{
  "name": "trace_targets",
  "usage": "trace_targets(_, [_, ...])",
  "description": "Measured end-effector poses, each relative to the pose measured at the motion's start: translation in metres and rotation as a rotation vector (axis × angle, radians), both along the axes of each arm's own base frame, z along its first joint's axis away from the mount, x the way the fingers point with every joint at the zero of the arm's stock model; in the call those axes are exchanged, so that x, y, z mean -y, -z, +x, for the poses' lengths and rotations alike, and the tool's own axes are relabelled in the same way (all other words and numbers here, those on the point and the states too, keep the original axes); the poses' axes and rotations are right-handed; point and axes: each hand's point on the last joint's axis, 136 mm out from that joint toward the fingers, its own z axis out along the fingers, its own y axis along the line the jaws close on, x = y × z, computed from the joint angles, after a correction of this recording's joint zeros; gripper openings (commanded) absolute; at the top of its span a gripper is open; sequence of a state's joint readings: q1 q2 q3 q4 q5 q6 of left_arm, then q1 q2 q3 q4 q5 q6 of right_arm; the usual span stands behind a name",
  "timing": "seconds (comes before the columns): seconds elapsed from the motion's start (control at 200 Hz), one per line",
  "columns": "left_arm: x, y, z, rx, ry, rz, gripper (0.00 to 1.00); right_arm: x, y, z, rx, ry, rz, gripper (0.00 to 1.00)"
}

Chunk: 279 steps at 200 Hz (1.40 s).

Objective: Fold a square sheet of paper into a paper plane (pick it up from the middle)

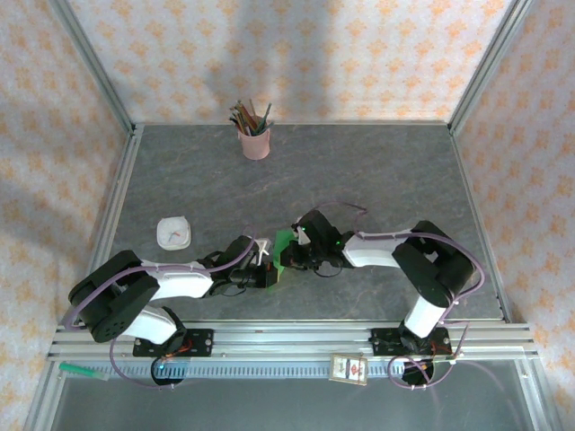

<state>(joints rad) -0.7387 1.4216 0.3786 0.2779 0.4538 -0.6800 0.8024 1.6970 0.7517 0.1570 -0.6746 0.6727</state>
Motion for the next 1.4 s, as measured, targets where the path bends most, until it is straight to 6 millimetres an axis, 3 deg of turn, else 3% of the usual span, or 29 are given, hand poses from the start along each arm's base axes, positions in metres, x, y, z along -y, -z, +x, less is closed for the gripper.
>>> trace_targets(0.29, [0.0,0.0,0.0,0.0,0.0,0.0,0.0,-0.003,0.016,-0.003,-0.029,-0.013,-0.028,0.08])
trace_targets(1.131, [-0.001,0.001,0.0,-0.001,-0.002,0.005,0.0,-0.003,0.019,0.016,-0.056,-0.063,-0.063,0.07])
trace_targets(1.396, [-0.001,0.002,0.003,0.006,-0.01,0.013,0.0,0.001,0.019,0.031,-0.055,-0.047,-0.068,0.07])
